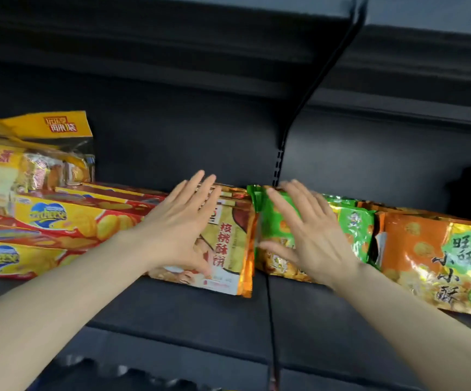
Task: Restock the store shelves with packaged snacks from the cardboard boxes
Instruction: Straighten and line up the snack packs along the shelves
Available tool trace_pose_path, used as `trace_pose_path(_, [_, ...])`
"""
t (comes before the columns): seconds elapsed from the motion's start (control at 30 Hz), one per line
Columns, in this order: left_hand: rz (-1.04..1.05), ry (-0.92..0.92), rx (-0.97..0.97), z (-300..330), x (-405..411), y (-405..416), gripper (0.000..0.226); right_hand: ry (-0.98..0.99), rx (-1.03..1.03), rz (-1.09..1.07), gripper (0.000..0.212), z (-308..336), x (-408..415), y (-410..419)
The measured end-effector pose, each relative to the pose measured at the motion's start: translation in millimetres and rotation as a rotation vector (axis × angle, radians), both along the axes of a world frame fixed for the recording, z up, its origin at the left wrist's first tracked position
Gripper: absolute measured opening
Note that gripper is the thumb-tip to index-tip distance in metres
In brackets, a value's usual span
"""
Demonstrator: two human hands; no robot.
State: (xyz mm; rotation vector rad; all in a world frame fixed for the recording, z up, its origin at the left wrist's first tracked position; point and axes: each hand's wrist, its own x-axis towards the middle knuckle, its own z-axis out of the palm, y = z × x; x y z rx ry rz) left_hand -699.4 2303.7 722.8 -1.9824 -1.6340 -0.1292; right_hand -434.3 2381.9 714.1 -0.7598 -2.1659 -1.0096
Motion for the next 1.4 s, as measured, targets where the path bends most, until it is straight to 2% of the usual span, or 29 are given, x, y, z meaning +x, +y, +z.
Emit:
trace_pose_path(0.17, [-0.079, 0.005, -0.072, -22, -32, -11, 0.136, -0.123, -0.105, -0.065, 0.099, -39, -64, -26])
trace_pose_path(0.27, [-0.119, 0.028, -0.076, -25, -33, -6, 0.128, -0.141, -0.120, -0.175, 0.097, -52, -72, -32])
trace_pose_path(0.4, [-0.103, 0.012, -0.076, -29, -30, 10, 0.128, -0.173, -0.115, -0.275, 0.095, -54, -80, -26])
trace_pose_path(0.47, [-0.080, 0.011, -0.042, -32, -27, 16, 0.124, -0.187, -0.126, -0.315, 0.100, -52, -88, -17])
trace_pose_path(0.6, [-0.020, -0.032, 0.017, -35, -20, 29, 0.102, -0.197, -0.151, -0.368, 0.116, -49, -105, 5])
trace_pose_path(0.7, [0.013, -0.036, 0.076, -35, -18, 38, 0.100, -0.175, -0.155, -0.384, 0.132, -47, -112, 20])
trace_pose_path(0.77, [0.013, -0.056, 0.109, -36, -19, 44, 0.103, -0.160, -0.164, -0.363, 0.134, -45, -113, 23])
trace_pose_path(0.83, [0.007, -0.060, 0.121, -37, -20, 47, 0.109, -0.135, -0.113, -0.256, 0.114, -36, -110, 22])
trace_pose_path(0.9, [0.003, -0.075, 0.116, -38, -21, 46, 0.121, -0.026, -0.033, -0.112, 0.066, -14, -106, 21])
trace_pose_path(0.93, [-0.002, -0.089, 0.110, -38, -21, 46, 0.129, 0.049, -0.034, -0.093, 0.049, 2, -105, 22])
trace_pose_path(1.0, [-0.018, -0.128, 0.083, -38, -17, 43, 0.142, 0.148, -0.113, -0.183, 0.038, 34, -109, 28])
trace_pose_path(1.07, [-0.049, -0.155, 0.089, -40, -13, 42, 0.146, 0.111, -0.245, -0.299, 0.038, 59, -122, 42])
trace_pose_path(1.17, [-0.100, -0.121, 0.136, -45, -7, 46, 0.145, 0.011, -0.521, -0.364, 0.041, 77, -150, 68])
trace_pose_path(1.3, [-0.089, -0.142, 0.147, -47, -4, 55, 0.142, -0.029, -0.899, -0.372, 0.056, 82, -163, 83])
trace_pose_path(1.4, [-0.092, -0.118, 0.195, -52, -4, 56, 0.146, 0.035, -0.930, -0.350, 0.064, 91, -158, 82])
